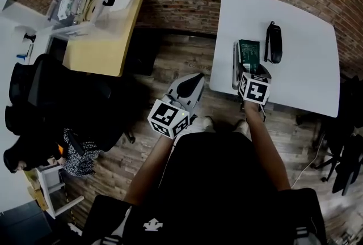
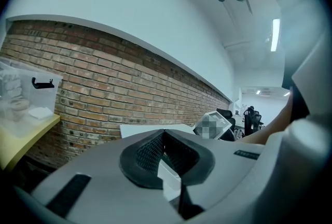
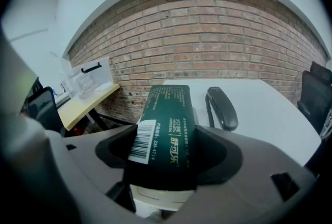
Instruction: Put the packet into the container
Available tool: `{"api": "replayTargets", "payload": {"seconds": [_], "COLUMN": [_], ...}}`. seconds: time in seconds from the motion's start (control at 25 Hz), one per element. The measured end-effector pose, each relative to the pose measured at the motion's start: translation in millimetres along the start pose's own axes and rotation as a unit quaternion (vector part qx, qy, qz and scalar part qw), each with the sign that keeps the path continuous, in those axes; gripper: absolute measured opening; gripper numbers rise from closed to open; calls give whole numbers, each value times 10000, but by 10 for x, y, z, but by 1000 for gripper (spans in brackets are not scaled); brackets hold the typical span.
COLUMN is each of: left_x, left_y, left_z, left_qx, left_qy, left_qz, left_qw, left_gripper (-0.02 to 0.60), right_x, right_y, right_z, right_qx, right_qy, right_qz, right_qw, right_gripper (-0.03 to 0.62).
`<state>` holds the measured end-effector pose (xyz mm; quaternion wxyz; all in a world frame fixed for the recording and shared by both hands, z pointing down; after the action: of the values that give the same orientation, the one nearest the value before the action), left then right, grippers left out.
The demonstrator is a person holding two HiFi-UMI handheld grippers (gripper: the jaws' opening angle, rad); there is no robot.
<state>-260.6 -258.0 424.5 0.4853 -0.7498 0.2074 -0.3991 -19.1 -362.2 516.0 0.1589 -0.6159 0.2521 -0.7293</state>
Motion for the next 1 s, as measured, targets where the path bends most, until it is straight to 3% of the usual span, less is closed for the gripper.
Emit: {"api": "replayTargets", "payload": {"seconds": [0.4,0.6,0.84,1.0], "left_x": [-167,-182,-169,-170], "left_y": [-54,-29,53,42], "left_z": [-47,-17,23,30], "left_qx": [-1,-224,-211,-327], "left_qy": [163,62,-72,-187], "left_qz": [-44,80,166,219], "left_qw": [9999,9997,9996,9990], "left_gripper": [6,6,6,6], "right_x": [219,248,241,234], "right_y": [-196,-229,-183,-188], "right_z": [-34,-43,-103,-121], "right_qx": [-49,14,-184,-239], "right_qy": [-209,-184,-2,63], "right_qz": [-220,-222,-135,-128], "right_qw": [9995,9996,9997,9996], "right_gripper": [347,347,348,381]}}
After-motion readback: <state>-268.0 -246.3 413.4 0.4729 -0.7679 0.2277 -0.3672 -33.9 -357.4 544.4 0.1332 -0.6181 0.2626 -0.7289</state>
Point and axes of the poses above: the fingertips, and each gripper's own axes: x forward along the fingers, z to its right, y out of its top, the point moved 10 cm from there along -x, backward along the fingers, and after that the axes turned 13 degrees about -z, right-handed, at the moved point
